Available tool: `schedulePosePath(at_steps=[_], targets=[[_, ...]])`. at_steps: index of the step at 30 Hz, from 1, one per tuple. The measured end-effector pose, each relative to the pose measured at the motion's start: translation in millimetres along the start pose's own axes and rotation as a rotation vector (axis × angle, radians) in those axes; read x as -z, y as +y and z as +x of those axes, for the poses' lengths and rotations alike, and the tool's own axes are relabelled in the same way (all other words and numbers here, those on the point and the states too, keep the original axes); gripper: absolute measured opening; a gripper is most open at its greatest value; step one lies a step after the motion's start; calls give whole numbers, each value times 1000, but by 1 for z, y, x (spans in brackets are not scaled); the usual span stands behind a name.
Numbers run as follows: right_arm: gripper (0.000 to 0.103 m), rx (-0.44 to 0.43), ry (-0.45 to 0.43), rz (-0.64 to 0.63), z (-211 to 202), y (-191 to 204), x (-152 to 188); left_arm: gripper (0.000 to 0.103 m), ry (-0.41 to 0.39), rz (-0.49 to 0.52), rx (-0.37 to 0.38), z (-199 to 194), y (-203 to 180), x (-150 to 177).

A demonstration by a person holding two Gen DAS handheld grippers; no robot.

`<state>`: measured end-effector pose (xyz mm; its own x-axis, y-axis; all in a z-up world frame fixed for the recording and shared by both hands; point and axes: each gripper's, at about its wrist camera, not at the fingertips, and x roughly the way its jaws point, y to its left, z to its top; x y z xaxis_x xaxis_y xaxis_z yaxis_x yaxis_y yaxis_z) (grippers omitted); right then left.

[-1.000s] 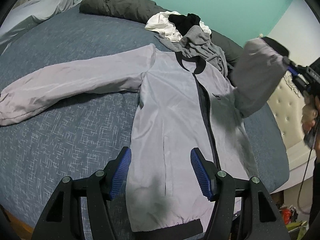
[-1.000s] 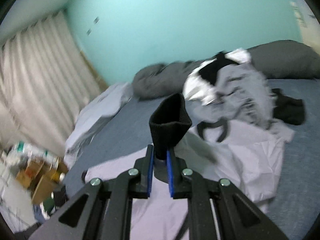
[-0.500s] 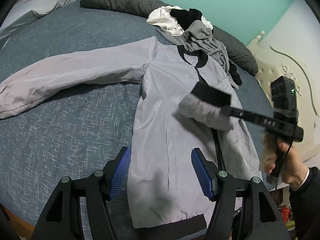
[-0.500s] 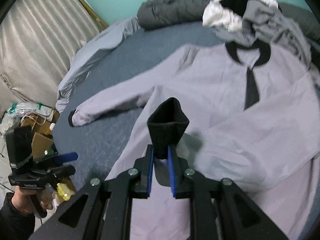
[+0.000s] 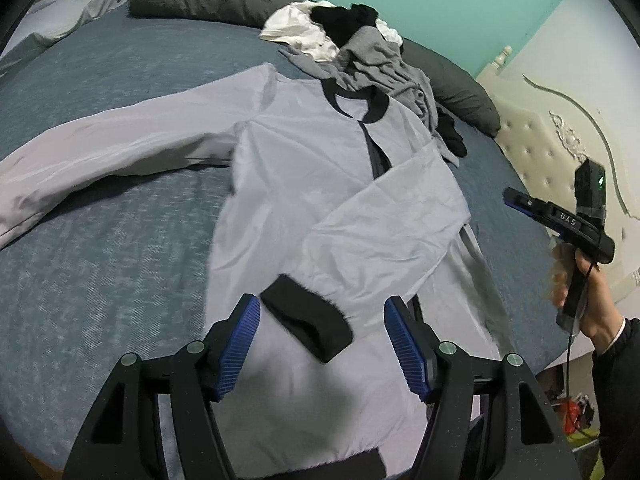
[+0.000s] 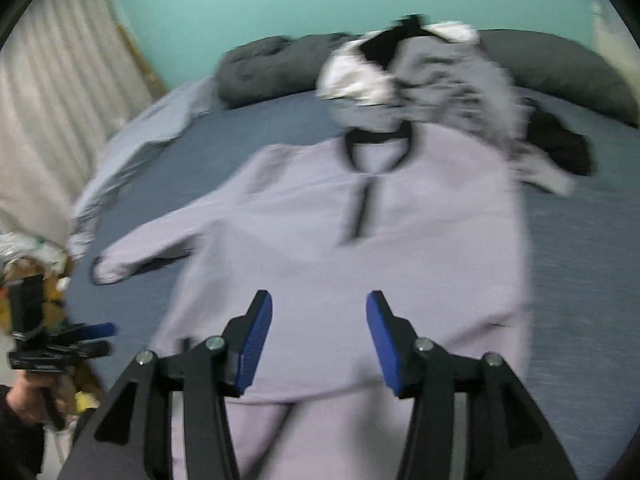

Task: Fold clothes
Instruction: 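Lift the sleeve by its cuff with the right tool and fold it across the jacket body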

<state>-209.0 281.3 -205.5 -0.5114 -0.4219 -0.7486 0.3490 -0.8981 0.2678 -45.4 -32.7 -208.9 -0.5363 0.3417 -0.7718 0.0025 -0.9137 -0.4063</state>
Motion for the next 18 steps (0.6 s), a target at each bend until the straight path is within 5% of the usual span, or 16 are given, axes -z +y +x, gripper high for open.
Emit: schedulePosePath(at_steps=[9, 18], targets=[[50, 268, 30, 175, -3, -136, 32, 75, -12, 48, 28, 79, -49, -16], [50, 305, 129, 96, 66, -148, 47, 76, -8, 86, 16, 155, -59, -29]])
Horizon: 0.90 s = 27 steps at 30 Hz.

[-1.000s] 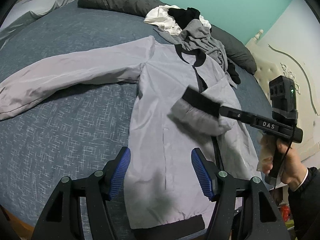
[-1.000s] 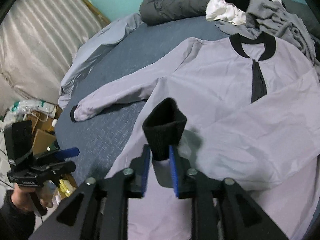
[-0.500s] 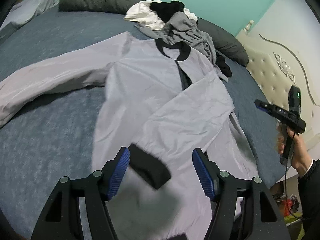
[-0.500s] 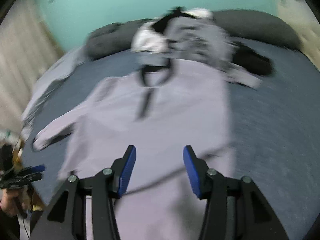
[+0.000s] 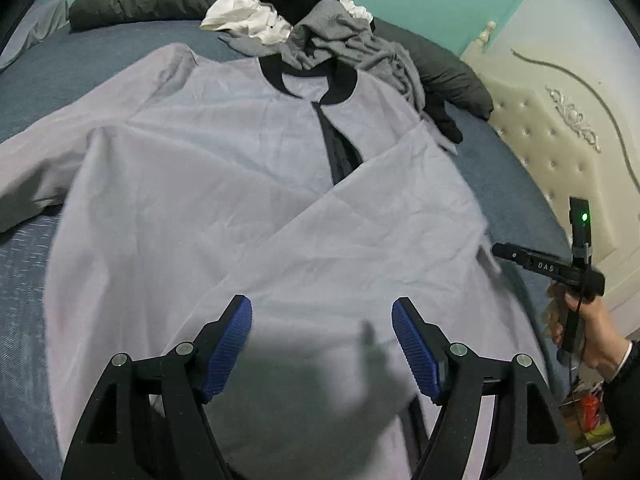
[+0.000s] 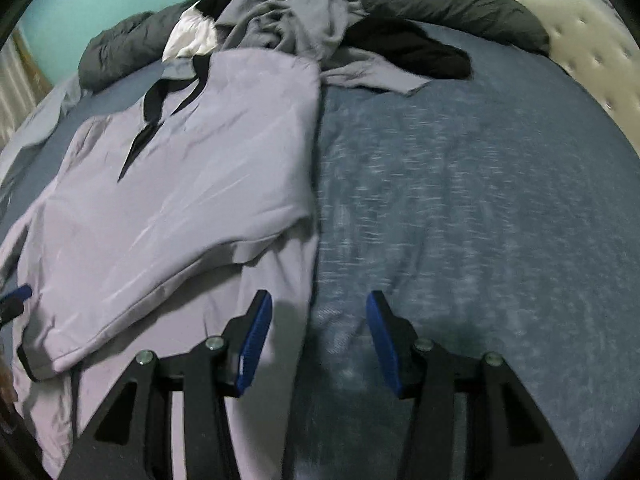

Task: Fold clothes
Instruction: 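Lift the sleeve by its cuff with the right tool and fold it across the jacket body, then open the right tool and withdraw it from the folded sleeve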

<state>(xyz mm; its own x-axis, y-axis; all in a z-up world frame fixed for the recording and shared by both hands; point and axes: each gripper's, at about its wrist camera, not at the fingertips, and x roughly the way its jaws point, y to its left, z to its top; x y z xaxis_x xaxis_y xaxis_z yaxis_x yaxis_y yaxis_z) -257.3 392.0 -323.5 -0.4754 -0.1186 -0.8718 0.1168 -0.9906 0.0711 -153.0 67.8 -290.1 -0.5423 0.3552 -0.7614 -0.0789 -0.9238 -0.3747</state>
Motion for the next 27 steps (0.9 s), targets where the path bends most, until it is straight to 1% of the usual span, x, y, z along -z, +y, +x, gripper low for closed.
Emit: schedulePosePath(at_steps=[3, 6, 8, 11, 15, 17, 19, 21, 23, 26, 27], targets=[[50, -2, 8, -26, 15, 10, -5, 77, 15, -1, -4, 15, 7, 5], [50, 5, 6, -43, 23, 18, -9, 76, 33, -29, 7, 27, 15, 10], [50, 38, 3, -48, 29, 19, -14, 76, 29, -30, 6, 30, 16, 10], [50, 63, -14, -15, 37, 14, -21, 76, 22, -25, 1, 33, 16, 11], [50, 148, -41, 23, 41, 2, -29, 76, 16, -19, -2, 36, 16, 15], [50, 192, -71, 65, 36, -9, -30, 76, 15, -21, 0, 36, 16, 14], [50, 163, -84, 95, 35, -19, -28, 76, 13, -20, 2, 37, 16, 15], [50, 166, -74, 79, 38, -20, -27, 76, 12, -21, 4, 37, 17, 15], [50, 172, -84, 66, 35, -16, -26, 76, 11, -23, 5, 37, 17, 15], [50, 137, -54, -6, 40, -2, -25, 77, 12, -21, 1, 37, 17, 15], [50, 142, -54, -26, 40, 1, -26, 77, 12, -16, -2, 37, 16, 15]])
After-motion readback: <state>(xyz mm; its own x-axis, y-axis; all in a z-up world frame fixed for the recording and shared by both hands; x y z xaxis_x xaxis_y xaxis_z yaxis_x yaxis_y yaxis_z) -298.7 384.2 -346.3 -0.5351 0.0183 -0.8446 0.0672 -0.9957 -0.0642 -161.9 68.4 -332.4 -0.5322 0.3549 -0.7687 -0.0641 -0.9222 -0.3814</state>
